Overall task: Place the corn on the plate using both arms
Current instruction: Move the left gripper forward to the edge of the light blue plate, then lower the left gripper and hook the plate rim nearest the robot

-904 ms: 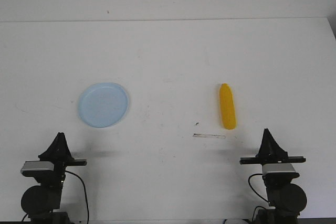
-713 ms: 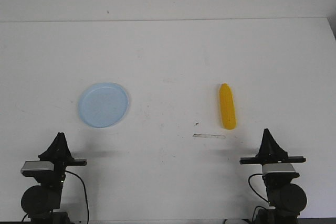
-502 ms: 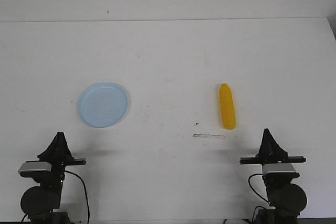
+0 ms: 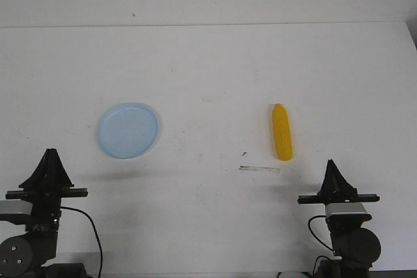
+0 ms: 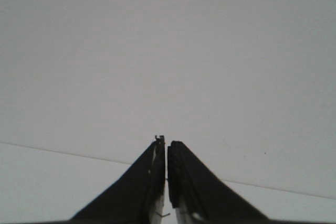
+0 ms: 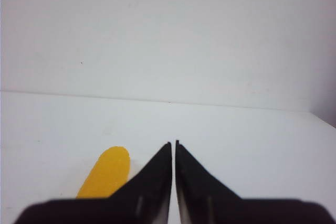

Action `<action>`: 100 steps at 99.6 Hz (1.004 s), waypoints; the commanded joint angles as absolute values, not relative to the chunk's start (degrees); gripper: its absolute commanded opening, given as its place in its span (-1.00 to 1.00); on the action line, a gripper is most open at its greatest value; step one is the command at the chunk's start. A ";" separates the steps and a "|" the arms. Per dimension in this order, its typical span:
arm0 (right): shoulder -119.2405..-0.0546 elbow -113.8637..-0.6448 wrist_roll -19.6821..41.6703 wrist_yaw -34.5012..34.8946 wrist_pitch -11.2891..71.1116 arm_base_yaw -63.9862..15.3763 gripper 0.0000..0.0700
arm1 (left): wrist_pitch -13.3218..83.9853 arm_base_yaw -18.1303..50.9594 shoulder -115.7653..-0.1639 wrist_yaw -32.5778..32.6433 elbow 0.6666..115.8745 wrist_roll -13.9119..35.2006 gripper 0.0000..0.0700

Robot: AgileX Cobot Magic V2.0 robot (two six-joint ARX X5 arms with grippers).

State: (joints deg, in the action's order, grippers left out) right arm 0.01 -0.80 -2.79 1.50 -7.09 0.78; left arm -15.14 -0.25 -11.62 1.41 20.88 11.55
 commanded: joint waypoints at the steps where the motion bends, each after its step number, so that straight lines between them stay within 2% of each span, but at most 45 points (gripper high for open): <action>1: -0.08 -0.73 -2.83 1.48 -7.66 0.75 -0.96 | -14.59 -0.32 -15.59 1.54 23.88 11.16 -1.00; 19: -0.08 -0.73 -2.83 1.50 -7.66 0.75 -0.96 | -14.57 -0.30 -29.45 1.45 32.86 7.73 -0.99; 31: -0.08 -0.73 -2.83 1.48 -7.66 0.75 -0.96 | -13.15 -0.30 -39.03 1.45 39.05 7.51 -0.99; 52: -0.08 -0.73 -2.83 1.50 -7.66 0.75 -0.96 | -3.88 -0.30 -53.80 0.30 48.18 2.35 -0.99; 62: -0.08 -0.73 -2.83 1.48 -7.66 0.75 -0.96 | 4.10 -0.36 -60.03 -1.65 52.34 2.94 -0.99; 70: -0.08 -0.73 -2.83 1.50 -7.66 0.75 -0.96 | 12.34 -0.89 -65.01 -2.72 56.60 7.07 -1.00; 85: -0.08 -0.73 -2.83 1.48 -7.66 0.75 -0.96 | 24.05 -3.44 -74.48 -6.98 63.92 19.92 -0.99; 93: -0.08 -0.73 -2.83 1.50 -7.66 0.75 -0.96 | 27.79 -5.30 -78.67 -13.50 66.15 25.04 -1.00; 100: -0.08 -0.73 -2.83 1.50 -7.66 0.75 -0.96 | 29.67 -7.51 -81.60 -22.57 66.74 26.44 -1.00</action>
State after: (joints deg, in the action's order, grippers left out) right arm 0.01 -0.80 -2.79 1.50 -7.07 0.78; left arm 28.36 -6.11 -79.29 -14.74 65.73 20.88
